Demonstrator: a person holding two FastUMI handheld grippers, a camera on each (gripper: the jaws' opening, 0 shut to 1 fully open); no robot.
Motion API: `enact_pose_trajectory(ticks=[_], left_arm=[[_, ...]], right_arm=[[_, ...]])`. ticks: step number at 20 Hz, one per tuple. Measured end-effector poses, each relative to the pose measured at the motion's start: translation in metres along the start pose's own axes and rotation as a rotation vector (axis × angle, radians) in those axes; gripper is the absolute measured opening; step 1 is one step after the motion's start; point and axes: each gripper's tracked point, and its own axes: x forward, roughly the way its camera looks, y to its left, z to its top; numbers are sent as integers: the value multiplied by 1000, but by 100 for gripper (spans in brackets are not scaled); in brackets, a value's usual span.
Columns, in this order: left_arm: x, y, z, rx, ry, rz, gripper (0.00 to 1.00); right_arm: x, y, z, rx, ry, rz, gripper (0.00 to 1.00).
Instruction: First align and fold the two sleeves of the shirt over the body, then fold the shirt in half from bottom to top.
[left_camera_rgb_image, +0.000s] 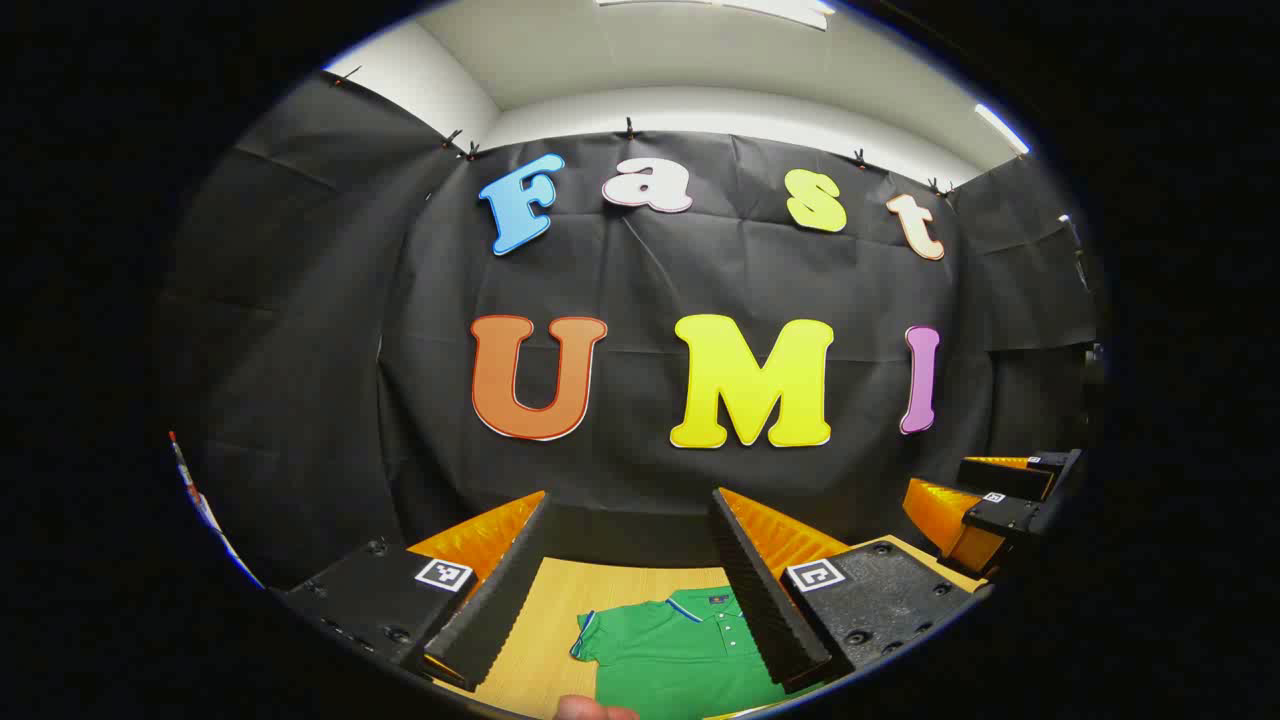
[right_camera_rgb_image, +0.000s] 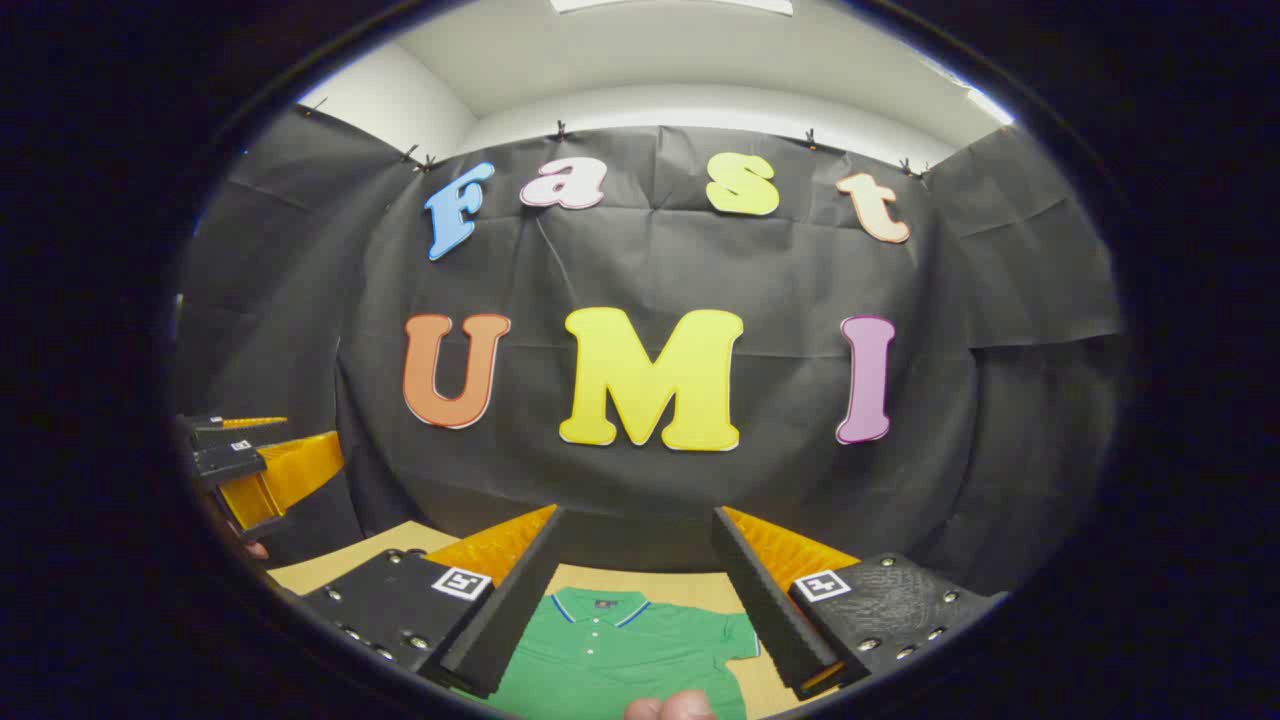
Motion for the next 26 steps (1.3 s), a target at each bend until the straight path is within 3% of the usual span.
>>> enact_pose_trajectory(ticks=[10,11,12,19,23,26], left_arm=[[-13,2,2,15,3,27,98],[-13,2,2,16,5,34,90],[-13,3,1,16,7,38,98],[-4,-5,-17,30,46,28,98],[-2,-24,-38,52,73,-19,98],[1,-43,-64,42,133,-55,98]], right_arm=[[-4,-1,-5,12,17,21,94],[-4,1,-6,12,20,26,94],[-3,1,-8,14,22,28,94],[7,-19,-29,21,66,11,94],[21,-71,-81,0,190,-18,94],[35,-108,-143,6,319,-40,94]])
